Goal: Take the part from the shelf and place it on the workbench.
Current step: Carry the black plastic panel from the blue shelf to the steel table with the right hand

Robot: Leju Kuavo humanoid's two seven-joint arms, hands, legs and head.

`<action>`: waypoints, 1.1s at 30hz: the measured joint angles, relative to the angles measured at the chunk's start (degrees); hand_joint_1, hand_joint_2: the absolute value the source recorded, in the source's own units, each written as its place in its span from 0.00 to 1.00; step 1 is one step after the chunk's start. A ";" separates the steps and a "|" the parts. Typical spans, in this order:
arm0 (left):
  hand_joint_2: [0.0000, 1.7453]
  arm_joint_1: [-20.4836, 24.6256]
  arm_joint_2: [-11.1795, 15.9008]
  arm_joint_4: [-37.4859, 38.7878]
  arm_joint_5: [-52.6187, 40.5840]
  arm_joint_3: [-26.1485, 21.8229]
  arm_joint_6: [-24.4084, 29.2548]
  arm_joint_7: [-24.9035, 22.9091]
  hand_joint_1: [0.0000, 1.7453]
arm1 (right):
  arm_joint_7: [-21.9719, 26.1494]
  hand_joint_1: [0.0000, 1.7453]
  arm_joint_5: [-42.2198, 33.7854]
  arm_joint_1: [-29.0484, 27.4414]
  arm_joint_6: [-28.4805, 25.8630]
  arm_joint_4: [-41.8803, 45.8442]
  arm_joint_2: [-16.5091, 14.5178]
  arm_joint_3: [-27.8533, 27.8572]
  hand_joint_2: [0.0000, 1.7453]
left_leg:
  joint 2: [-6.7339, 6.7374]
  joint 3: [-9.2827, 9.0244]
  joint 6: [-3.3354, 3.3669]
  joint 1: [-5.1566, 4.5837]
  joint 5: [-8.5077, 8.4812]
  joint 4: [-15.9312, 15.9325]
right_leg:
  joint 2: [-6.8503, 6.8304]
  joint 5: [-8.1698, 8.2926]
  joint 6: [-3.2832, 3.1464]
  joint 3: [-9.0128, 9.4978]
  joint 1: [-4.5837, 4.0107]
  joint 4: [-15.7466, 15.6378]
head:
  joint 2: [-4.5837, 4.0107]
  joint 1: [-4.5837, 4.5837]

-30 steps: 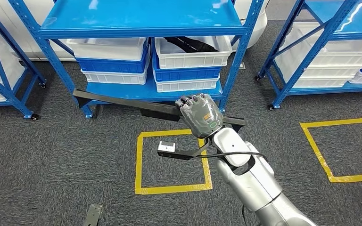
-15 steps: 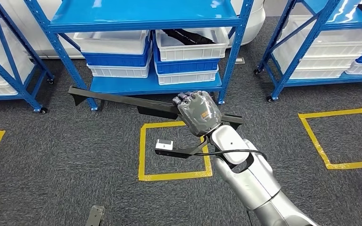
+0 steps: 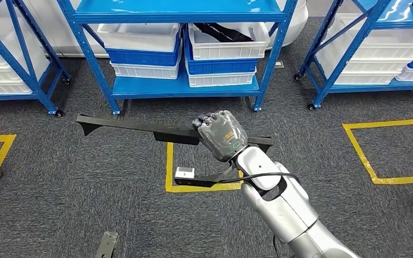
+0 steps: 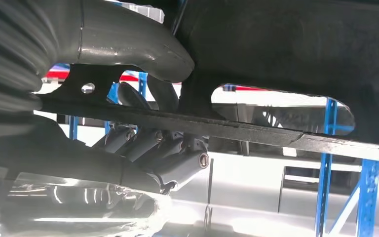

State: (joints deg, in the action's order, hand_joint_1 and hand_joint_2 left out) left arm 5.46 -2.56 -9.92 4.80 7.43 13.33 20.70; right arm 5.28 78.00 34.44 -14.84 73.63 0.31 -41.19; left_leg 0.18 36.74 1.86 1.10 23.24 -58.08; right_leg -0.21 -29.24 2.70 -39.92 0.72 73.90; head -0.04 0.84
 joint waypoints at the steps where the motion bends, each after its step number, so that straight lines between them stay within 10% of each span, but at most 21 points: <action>1: 1.00 0.02 0.00 0.00 -0.05 0.00 -0.01 0.00 0.00 | -0.03 0.88 -0.06 0.02 -0.10 -0.27 0.03 -0.20 1.00 | 0.00 0.70 -0.15 -0.02 -0.62 -0.01 | 0.00 1.19 0.26 2.71 0.00 -2.86 | 0.00 0.01; 4: 1.00 0.14 -0.02 -0.02 -0.36 0.00 -0.08 0.01 0.00 | -0.22 0.88 -0.22 0.30 -0.71 -0.95 0.10 -0.67 1.00 | -0.02 1.98 -1.02 -0.02 -2.44 0.16 | 0.17 -0.01 -0.79 10.71 -0.57 -14.72 | 0.00 0.04; 7: 1.00 0.24 -0.08 -0.01 -0.58 0.00 -0.18 -0.06 0.00 | -0.36 0.88 -0.36 0.68 -1.40 -1.64 0.34 -0.92 1.00 | -0.08 2.44 -2.08 0.13 -3.96 0.74 | 0.25 -0.17 -2.22 11.18 -0.82 -17.30 | 0.00 0.02; 9: 1.00 0.15 -0.10 0.01 -0.61 0.00 -0.19 -0.19 0.00 | -0.49 0.88 -0.39 0.70 -1.53 -2.14 0.44 -1.03 1.00 | -0.17 3.32 -2.59 0.24 -1.23 -1.12 | 0.10 1.14 -3.40 10.31 -0.38 -17.35 | 0.00 0.19; 12: 1.00 0.15 -0.09 0.02 -0.61 0.02 -0.24 -0.28 0.00 | -0.62 0.88 -0.40 0.64 -1.56 -2.72 0.46 -1.26 1.00 | -0.23 5.72 -3.07 0.33 7.49 -11.40 | -0.03 3.36 -4.56 8.06 -0.63 -17.25 | 0.00 0.46; 14: 1.00 0.18 -0.09 0.02 -0.61 0.02 -0.29 -0.30 0.00 | -0.66 0.88 -0.40 0.56 -1.57 -3.07 0.50 -1.44 1.00 | -0.24 5.74 -3.16 0.31 8.39 -16.52 | -0.02 4.75 -4.65 6.22 -0.99 -17.10 | 0.00 0.47; 17: 1.00 0.32 -0.03 0.01 -0.67 0.02 -0.42 -0.34 0.00 | -0.96 0.88 -0.40 0.47 -1.80 -3.53 0.57 -1.55 1.00 | -0.30 -0.92 -2.18 0.06 5.10 -10.87 | 0.07 6.69 -4.42 3.48 -1.33 -16.56 | 0.00 0.50; 19: 1.00 0.53 0.06 -0.03 -0.82 0.03 -0.39 -0.38 0.00 | -1.22 0.88 -0.39 0.52 -2.16 -3.62 0.61 -1.49 1.00 | -0.34 -6.70 -1.25 -0.34 6.24 -2.70 | 0.05 7.84 -3.92 2.46 -1.54 -16.38 | 0.00 0.44; 21: 1.00 0.64 0.07 -0.07 -0.98 0.04 -0.30 -0.40 0.00 | -1.34 0.88 -0.38 0.62 -2.61 -3.66 0.67 -1.45 1.00 | -0.32 -8.47 -0.57 -0.80 6.98 0.88 | -0.07 9.06 -3.15 2.15 -1.47 -16.71 | 0.00 0.45; 24: 1.00 0.60 -0.13 -0.09 -1.06 0.03 -0.23 -0.47 0.00 | -1.44 0.88 -0.38 0.66 -2.93 -3.80 0.94 -1.44 1.00 | 0.11 -6.85 0.50 -0.50 4.32 2.04 | 0.11 8.16 -2.63 0.93 -1.59 -15.86 | 0.00 0.44; 27: 1.00 0.65 -0.28 -0.17 -1.10 0.02 -0.24 -0.48 0.00 | -1.58 0.88 -0.38 0.61 -2.97 -3.90 1.31 -1.43 1.00 | 0.43 -3.87 0.77 -0.18 1.29 2.40 | 0.24 0.04 -2.97 -1.82 -0.99 -6.60 | 0.00 -0.05; 29: 1.00 0.62 -0.41 -0.17 -1.13 0.02 -0.25 -0.48 0.00 | -1.63 0.88 -0.39 0.39 -3.01 -3.93 1.46 -1.43 1.00 | 0.61 -1.54 0.37 0.05 -0.56 2.31 | 0.23 -1.81 -1.81 -2.20 -0.28 0.30 | 0.00 -0.09; 31: 1.00 0.63 -0.49 -0.17 -1.14 0.02 -0.24 -0.48 0.00 | -1.64 0.88 -0.44 0.18 -3.04 -3.96 1.63 -1.43 1.00 | 0.76 0.72 -0.28 0.47 -2.32 2.19 | 0.23 0.33 0.04 0.69 0.38 0.58 | 0.00 -0.09; 33: 1.00 0.64 -0.49 -0.22 -1.18 0.02 -0.20 -0.45 0.00 | -1.64 0.88 -0.57 0.22 -3.09 -3.97 1.74 -1.42 1.00 | 0.74 2.57 -1.20 0.73 -3.76 1.84 | 0.26 0.82 0.93 7.59 0.85 -7.05 | 0.00 -0.18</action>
State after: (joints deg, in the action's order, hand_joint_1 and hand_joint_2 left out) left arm 6.10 -3.04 -10.14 3.63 7.45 13.13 20.25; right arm 3.63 77.42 34.66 -17.93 69.66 2.05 -42.60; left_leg 0.92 39.31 0.66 1.83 19.48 -56.24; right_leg 0.04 -28.41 3.63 -32.32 1.56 66.85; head -0.04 0.66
